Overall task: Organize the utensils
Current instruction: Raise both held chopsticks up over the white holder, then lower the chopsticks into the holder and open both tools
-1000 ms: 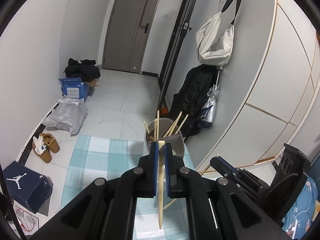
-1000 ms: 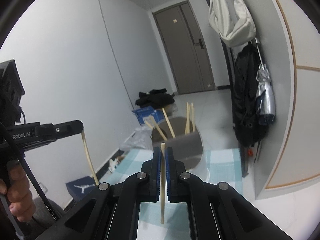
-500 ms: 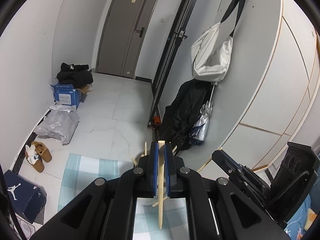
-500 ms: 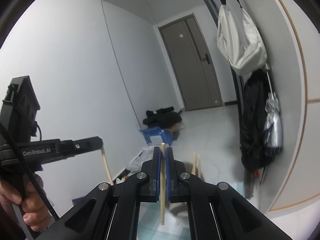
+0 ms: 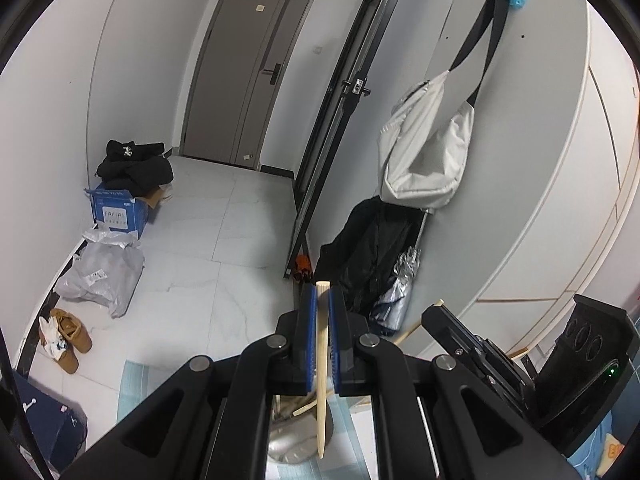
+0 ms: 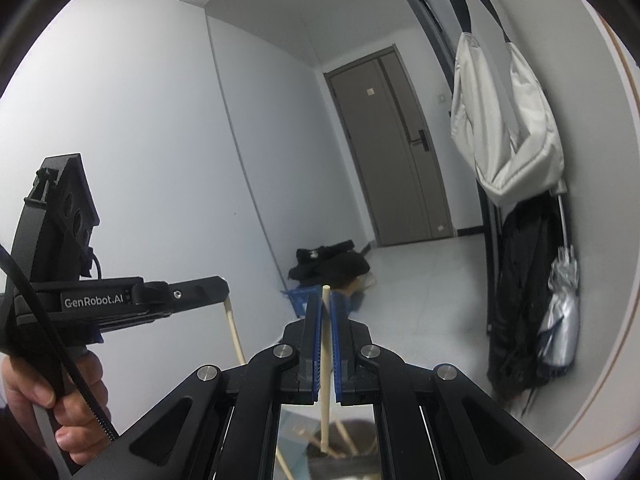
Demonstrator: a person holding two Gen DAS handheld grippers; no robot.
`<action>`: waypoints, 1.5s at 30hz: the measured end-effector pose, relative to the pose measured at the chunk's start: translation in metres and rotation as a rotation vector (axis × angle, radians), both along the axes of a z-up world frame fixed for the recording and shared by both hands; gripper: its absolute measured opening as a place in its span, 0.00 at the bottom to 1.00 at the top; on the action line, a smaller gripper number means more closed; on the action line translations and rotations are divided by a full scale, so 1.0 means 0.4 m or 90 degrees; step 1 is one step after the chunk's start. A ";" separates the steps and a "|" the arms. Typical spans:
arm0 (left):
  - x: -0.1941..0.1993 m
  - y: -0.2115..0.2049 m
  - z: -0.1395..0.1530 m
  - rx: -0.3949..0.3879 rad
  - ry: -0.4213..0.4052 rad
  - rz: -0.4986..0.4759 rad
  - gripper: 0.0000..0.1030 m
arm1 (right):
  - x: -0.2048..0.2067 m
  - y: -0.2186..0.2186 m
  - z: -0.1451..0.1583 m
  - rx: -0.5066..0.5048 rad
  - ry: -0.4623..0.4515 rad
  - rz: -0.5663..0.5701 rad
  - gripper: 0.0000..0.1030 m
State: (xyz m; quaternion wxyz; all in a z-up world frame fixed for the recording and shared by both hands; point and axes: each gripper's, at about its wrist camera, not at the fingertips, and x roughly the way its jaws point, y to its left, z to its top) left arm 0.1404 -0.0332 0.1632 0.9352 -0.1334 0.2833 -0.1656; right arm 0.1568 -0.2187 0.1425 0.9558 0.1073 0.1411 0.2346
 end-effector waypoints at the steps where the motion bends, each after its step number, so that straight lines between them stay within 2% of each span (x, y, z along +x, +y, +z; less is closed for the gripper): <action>1: 0.011 -0.001 0.003 0.002 0.001 -0.002 0.02 | 0.012 -0.001 0.005 -0.002 -0.003 -0.003 0.04; 9: 0.075 -0.008 -0.023 0.029 -0.002 -0.001 0.02 | 0.097 0.004 0.001 -0.016 -0.014 -0.023 0.04; 16: 0.105 -0.019 -0.089 0.040 -0.004 -0.004 0.02 | 0.127 0.001 -0.075 -0.037 0.021 -0.035 0.04; 20: 0.115 -0.008 -0.119 0.031 0.005 0.003 0.03 | 0.125 -0.024 -0.095 -0.020 0.032 -0.031 0.04; 26: 0.126 -0.008 -0.107 0.029 0.003 0.009 0.03 | 0.101 -0.045 -0.060 -0.002 0.005 -0.035 0.04; 32: 0.109 -0.032 -0.112 0.058 -0.025 0.007 0.03 | 0.060 -0.032 -0.032 -0.014 -0.011 -0.012 0.04; 37: 0.093 -0.039 -0.133 0.070 -0.040 -0.007 0.03 | 0.057 -0.002 -0.084 -0.049 0.009 -0.004 0.04; 45: 0.054 -0.055 -0.133 0.111 -0.102 -0.005 0.03 | 0.075 0.024 -0.173 -0.070 0.032 0.007 0.04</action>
